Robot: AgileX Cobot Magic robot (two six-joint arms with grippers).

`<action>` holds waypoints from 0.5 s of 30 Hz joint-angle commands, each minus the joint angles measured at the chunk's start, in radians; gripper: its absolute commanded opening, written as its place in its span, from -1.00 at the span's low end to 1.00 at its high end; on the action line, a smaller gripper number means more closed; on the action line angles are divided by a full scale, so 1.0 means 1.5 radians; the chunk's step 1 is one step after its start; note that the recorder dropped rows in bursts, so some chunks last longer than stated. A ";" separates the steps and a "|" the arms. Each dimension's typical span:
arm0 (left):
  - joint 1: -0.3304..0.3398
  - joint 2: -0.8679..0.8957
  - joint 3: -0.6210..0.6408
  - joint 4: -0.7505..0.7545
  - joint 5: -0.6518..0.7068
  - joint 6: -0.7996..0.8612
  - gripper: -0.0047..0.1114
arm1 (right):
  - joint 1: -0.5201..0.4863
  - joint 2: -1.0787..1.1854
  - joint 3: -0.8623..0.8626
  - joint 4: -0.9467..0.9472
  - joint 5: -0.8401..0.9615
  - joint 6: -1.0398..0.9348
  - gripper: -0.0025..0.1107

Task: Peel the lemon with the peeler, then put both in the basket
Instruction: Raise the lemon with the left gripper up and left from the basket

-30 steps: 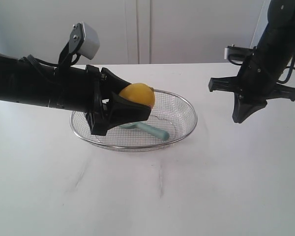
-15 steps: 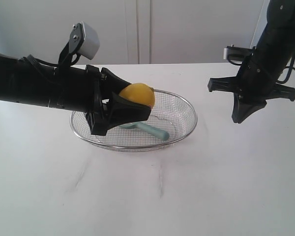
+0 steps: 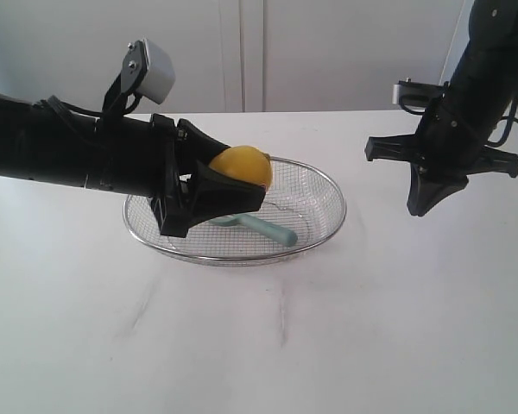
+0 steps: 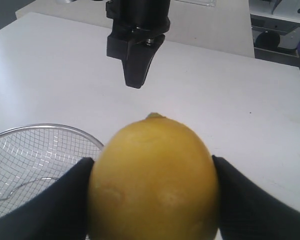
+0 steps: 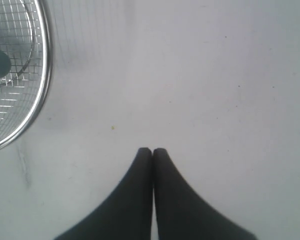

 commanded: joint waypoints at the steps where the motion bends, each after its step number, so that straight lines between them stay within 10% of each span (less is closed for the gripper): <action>1: -0.001 -0.005 -0.028 0.035 0.018 -0.084 -0.92 | -0.003 -0.007 -0.002 -0.007 0.003 0.003 -0.96; 15: -0.001 -0.004 -0.217 0.502 0.053 -0.602 -0.92 | -0.003 -0.007 -0.002 -0.007 0.003 0.003 -0.96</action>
